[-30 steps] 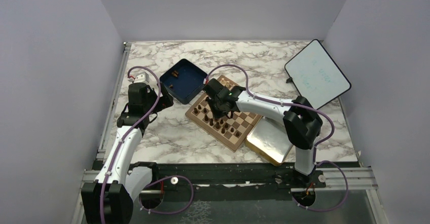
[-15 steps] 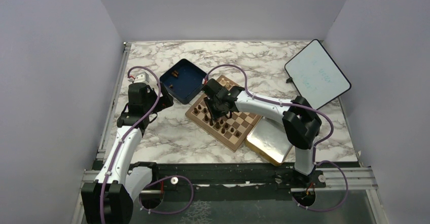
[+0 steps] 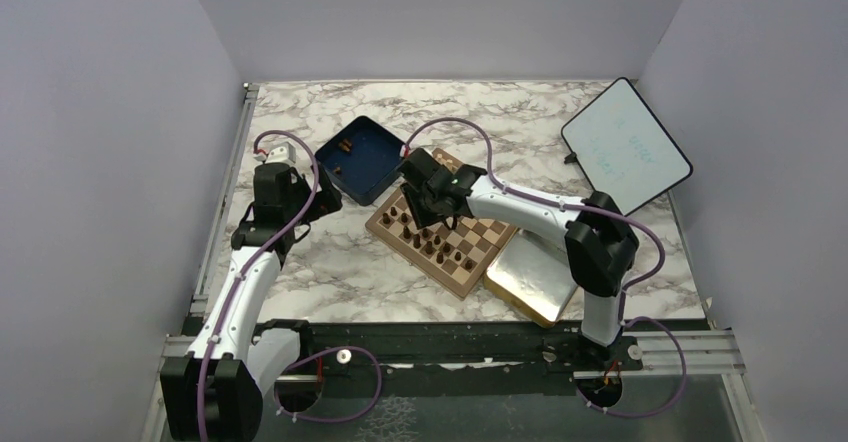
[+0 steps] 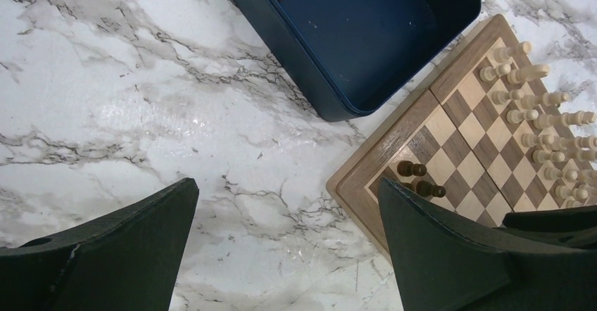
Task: Set up the chess pieces on the board
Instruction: Place the chess piece on the chessboard, then pick up the chess piece from the storage box.
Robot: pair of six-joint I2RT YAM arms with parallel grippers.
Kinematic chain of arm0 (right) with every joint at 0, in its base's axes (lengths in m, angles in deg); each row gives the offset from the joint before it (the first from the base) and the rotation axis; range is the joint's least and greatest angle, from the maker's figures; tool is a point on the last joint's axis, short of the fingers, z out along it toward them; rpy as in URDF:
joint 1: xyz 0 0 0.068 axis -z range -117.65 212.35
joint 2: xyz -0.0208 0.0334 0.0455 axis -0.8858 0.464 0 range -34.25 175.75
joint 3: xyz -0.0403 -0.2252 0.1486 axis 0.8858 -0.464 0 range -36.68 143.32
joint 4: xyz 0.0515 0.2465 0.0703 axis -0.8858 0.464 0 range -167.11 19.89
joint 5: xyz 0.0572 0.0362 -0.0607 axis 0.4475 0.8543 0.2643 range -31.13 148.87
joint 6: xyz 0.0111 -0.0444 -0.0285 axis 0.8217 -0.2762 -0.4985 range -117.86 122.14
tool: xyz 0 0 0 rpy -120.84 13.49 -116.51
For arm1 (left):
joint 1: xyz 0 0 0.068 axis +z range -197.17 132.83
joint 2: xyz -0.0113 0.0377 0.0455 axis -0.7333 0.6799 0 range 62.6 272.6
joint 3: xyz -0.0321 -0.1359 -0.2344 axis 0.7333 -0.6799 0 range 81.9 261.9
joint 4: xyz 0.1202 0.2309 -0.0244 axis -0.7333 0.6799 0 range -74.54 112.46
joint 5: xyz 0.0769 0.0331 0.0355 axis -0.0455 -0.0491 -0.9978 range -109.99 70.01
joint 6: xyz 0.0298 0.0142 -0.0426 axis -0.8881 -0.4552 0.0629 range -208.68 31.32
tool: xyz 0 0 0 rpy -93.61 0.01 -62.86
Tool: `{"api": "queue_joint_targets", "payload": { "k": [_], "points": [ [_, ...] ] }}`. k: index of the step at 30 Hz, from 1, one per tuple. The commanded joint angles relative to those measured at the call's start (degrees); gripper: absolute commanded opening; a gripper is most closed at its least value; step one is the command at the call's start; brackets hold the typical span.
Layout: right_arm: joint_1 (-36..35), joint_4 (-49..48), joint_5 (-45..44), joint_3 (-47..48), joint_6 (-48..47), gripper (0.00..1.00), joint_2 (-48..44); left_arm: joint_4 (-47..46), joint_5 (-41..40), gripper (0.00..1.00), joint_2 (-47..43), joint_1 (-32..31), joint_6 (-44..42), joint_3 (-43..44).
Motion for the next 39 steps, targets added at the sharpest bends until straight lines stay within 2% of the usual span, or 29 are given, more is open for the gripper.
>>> {"api": "queue_joint_targets", "payload": {
  "k": [1, 5, 10, 17, 20, 22, 23, 26, 32, 39],
  "points": [
    [-0.4, 0.1, -3.0, 0.0, -0.3, 0.44, -5.8, 1.0, 0.3, 0.98, 1.9, 0.2, -0.8, 2.5],
    [-0.4, -1.8, -3.1, -2.1, -1.2, 0.49, -10.0, 1.1, 1.7, 0.97, 4.7, 0.1, -0.8, 4.6],
    [-0.4, -4.5, -2.6, -5.1, -1.9, 0.61, -15.8, 0.7, -0.8, 0.92, 9.7, 0.1, -0.5, 9.5],
    [-0.4, -10.4, -1.1, -11.1, -2.7, 0.71, -24.7, 0.5, -3.0, 0.81, 23.9, -0.3, -3.6, 22.1],
    [-0.4, -12.8, -0.9, -14.2, -2.8, 0.71, -27.9, 1.2, -5.3, 0.77, 30.3, -0.8, -3.6, 28.2],
    [-0.4, -12.7, -0.3, -15.2, -2.8, 0.71, -29.6, 1.2, -6.7, 0.70, 33.7, -1.5, -1.9, 32.0],
    [-0.4, -12.9, -0.2, -15.7, -2.7, 0.71, -30.4, 1.1, -8.6, 0.66, 35.1, -2.3, -0.8, 33.5],
    [-0.4, -15.0, 0.5, -17.7, -2.5, 0.70, -32.3, -0.2, -14.9, 0.63, 39.7, -4.9, 2.4, 37.0],
    [-0.4, -14.4, 1.0, -17.4, -3.3, 0.68, -32.7, -3.6, -16.2, 0.52, 48.1, -5.9, 9.3, 39.3],
    [-0.4, -13.9, -1.0, -18.6, -4.1, 0.67, -33.4, -5.8, -19.6, 0.36, 54.0, -6.2, 12.1, 39.7]
  ]
}}
